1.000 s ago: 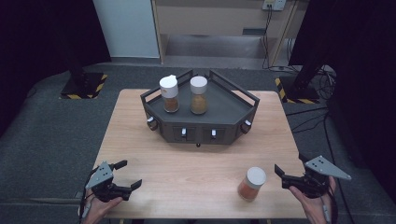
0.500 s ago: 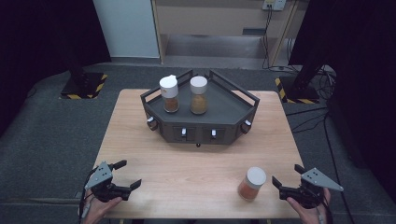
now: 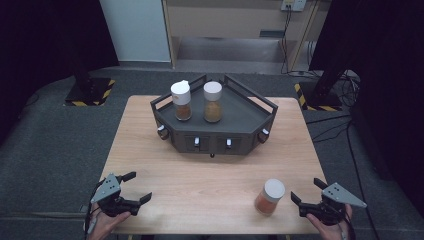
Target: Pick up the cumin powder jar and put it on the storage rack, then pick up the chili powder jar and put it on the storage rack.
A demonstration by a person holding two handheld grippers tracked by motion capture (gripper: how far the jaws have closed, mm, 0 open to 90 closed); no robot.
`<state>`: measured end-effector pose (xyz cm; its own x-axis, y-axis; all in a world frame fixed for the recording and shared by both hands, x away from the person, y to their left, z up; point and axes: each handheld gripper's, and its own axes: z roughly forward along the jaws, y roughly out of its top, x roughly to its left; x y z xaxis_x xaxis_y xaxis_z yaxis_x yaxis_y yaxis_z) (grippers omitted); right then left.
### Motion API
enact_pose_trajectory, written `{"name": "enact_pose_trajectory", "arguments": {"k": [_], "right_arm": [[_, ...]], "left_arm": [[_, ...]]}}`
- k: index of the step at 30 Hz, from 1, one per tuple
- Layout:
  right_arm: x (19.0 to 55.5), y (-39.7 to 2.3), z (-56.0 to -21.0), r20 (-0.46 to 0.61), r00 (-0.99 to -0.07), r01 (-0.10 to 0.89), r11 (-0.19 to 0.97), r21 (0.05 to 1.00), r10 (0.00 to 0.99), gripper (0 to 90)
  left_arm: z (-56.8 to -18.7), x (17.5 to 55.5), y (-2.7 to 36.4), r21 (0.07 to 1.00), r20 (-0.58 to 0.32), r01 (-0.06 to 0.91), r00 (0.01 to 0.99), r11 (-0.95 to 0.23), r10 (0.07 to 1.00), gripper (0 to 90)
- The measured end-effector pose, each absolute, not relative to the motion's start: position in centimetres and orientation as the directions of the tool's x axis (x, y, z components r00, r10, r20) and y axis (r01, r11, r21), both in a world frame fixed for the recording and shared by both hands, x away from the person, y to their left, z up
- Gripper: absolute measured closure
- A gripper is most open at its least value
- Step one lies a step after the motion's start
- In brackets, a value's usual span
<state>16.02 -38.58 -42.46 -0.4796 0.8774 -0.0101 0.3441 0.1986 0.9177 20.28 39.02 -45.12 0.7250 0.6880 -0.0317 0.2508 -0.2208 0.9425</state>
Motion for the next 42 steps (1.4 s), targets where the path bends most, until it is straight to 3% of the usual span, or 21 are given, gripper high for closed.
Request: {"name": "enact_pose_trajectory", "arguments": {"k": [28, 42], "right_arm": [[15.7, -38.6, -42.6, 0.007, -0.462, 0.339, 0.170, 0.925, 0.887, 1.5], [15.8, -38.8, -40.6, -0.018, -0.448, 0.332, 0.185, 0.925, 0.894, 2.9]], "left_arm": [[-45.1, 20.3, 38.9, 0.942, -0.033, 0.252, 0.728, -0.223, 0.685, 2.8], [-45.1, 20.3, 38.9, 0.941, -0.038, 0.258, 0.724, -0.219, 0.688, 2.8]]}}
